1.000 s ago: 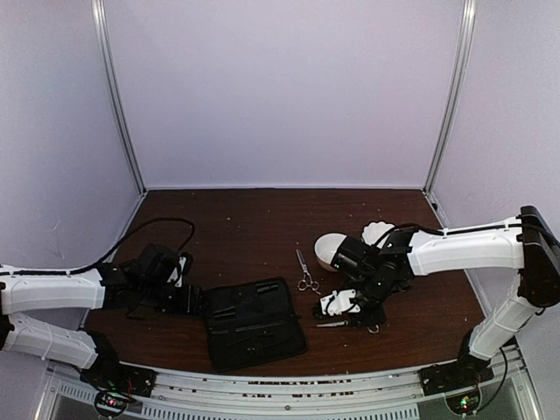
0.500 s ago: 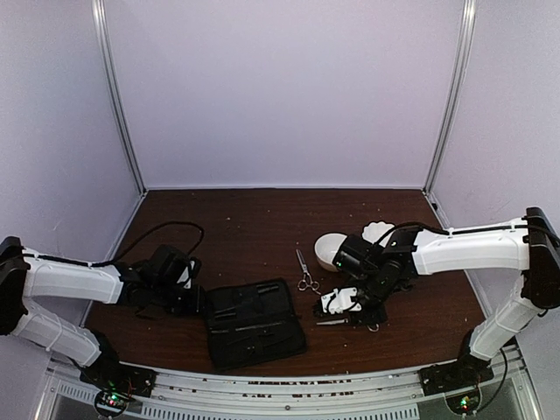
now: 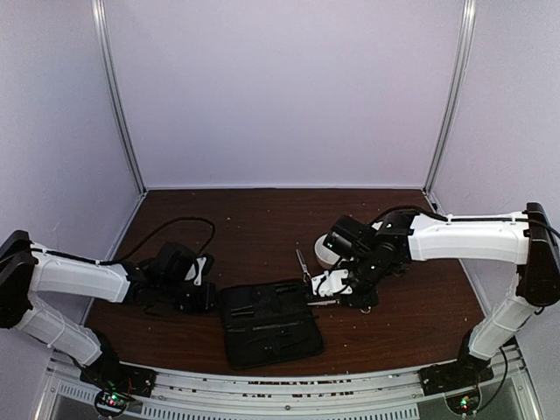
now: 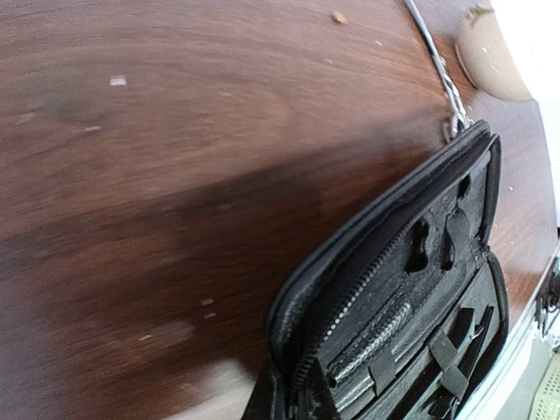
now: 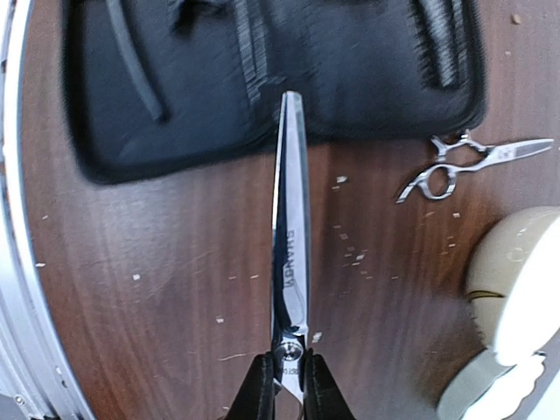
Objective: Sort the hair-cutting tools
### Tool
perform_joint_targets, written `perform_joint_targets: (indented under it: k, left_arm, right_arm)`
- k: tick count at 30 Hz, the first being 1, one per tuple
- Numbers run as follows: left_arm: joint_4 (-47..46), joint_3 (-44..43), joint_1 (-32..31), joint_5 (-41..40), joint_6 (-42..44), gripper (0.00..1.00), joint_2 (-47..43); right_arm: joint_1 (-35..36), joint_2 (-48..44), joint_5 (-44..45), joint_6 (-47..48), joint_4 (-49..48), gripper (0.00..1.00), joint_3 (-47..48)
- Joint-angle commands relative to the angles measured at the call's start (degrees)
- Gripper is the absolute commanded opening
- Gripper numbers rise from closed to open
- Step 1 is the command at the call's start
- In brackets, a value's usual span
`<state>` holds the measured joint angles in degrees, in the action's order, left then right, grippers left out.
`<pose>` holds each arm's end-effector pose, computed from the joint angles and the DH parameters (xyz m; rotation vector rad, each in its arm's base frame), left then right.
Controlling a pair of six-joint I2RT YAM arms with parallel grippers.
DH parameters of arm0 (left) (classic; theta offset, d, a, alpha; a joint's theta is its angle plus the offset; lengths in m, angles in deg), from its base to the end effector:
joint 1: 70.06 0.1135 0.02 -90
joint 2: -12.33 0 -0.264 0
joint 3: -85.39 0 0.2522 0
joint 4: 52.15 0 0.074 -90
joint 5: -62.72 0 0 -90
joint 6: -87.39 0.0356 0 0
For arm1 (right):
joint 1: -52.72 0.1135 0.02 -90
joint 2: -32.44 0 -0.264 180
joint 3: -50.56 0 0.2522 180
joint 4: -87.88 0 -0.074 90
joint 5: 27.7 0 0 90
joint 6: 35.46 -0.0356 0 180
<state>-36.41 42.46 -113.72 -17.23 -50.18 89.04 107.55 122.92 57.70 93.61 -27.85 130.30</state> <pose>0.1691 -0.1700 0.1473 -0.0045 2.6391 -0.8573 0.1695 0.2455 0.2247 -2.1214 1.9608 0.1670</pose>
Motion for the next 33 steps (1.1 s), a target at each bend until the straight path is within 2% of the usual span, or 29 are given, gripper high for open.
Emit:
perform_joint_targets:
  k: [1,6,13,18,33]
  left_arm:
    - [-4.09,-3.58,-2.80,3.70,0.78,0.00,4.01]
    - [-5.73,-4.84,-4.83,4.84,0.05,0.00,6.54]
    - [-12.63,-2.22,-5.03,6.67,-3.74,0.00,6.99]
    - [-14.05,-1.97,-5.03,7.84,-4.00,0.00,8.47]
    - [-15.55,-1.85,-5.03,8.53,-3.54,0.00,9.81]
  right_arm:
    - [0.12,3.31,6.75,1.01,1.05,0.02,4.21]
    - [0.50,7.04,11.61,2.33,1.30,0.01,6.62]
    - [2.86,12.18,13.77,2.43,1.64,0.01,8.60]
    - [4.08,15.53,16.53,2.07,1.27,0.01,10.23]
    - [6.66,21.92,13.49,2.13,-0.13,0.01,15.36]
